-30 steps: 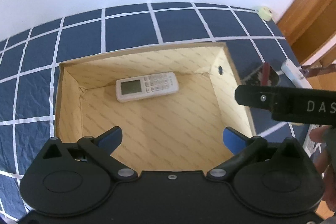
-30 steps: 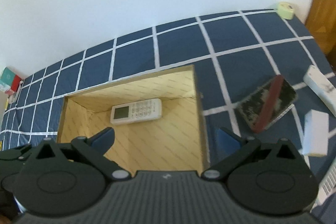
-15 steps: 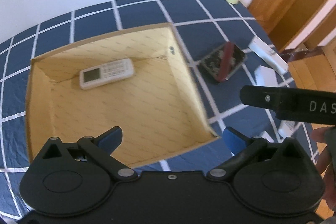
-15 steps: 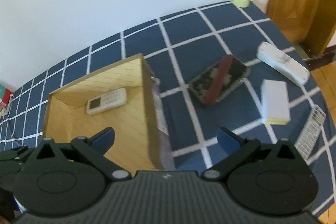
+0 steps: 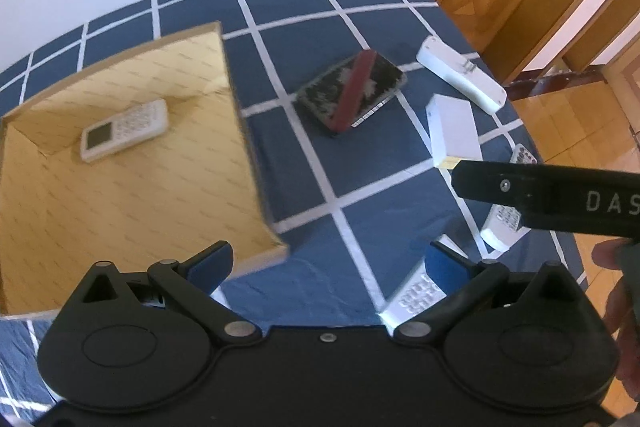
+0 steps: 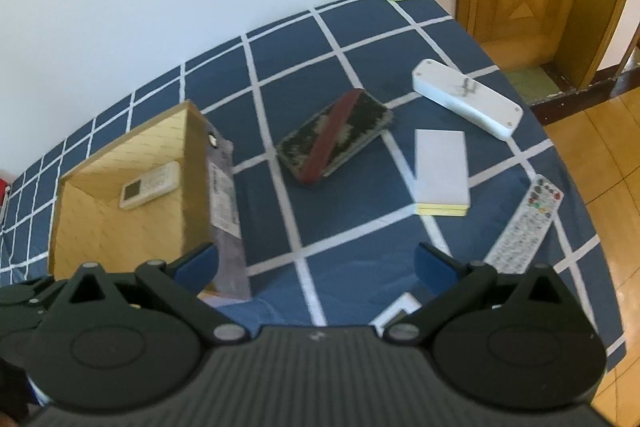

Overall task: Organize objects
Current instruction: 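Move the right gripper to the second white LCD remote on the bed, then close the right gripper on the second white LCD remote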

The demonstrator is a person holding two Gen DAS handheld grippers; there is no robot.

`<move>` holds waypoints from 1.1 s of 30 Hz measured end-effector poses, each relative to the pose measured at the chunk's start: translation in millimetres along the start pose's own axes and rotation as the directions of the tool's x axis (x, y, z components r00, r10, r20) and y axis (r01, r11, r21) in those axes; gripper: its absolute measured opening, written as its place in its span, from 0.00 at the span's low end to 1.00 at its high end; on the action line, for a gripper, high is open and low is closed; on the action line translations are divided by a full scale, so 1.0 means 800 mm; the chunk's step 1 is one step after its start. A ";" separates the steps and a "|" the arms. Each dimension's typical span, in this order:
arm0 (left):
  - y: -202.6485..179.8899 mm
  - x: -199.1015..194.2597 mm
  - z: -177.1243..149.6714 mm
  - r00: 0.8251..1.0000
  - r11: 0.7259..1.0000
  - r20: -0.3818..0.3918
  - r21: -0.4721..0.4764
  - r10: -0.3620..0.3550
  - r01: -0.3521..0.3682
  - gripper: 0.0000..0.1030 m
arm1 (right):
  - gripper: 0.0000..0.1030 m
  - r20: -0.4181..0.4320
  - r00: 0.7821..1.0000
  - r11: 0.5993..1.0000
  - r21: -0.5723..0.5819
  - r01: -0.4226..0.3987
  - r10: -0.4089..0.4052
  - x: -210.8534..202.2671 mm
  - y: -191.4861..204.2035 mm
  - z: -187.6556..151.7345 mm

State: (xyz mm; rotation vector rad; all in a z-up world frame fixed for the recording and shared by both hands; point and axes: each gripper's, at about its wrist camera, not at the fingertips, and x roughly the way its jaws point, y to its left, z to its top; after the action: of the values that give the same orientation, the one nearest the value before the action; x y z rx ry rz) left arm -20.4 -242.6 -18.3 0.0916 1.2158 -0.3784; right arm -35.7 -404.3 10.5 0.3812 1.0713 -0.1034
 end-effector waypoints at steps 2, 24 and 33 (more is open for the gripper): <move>-0.012 0.006 -0.003 1.000 1.000 -0.008 -0.023 0.009 -0.009 1.00 | 1.00 -0.020 1.000 1.000 -0.015 -0.012 0.012 0.003 -0.015 0.002; -0.058 0.063 -0.089 0.994 0.915 -0.090 -0.391 0.068 -0.098 1.00 | 1.00 -0.276 0.958 0.933 -0.316 -0.171 0.082 0.057 -0.054 -0.017; -0.062 0.090 -0.114 0.993 0.877 -0.114 -0.472 0.040 -0.089 1.00 | 1.00 -0.340 0.939 0.906 -0.377 -0.192 0.057 0.085 -0.054 -0.031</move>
State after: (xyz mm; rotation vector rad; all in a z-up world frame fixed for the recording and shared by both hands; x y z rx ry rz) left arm -97.2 -281.3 -110.2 -0.2788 1.3723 -0.0050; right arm -35.1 -428.9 -70.1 0.0878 1.3538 0.3073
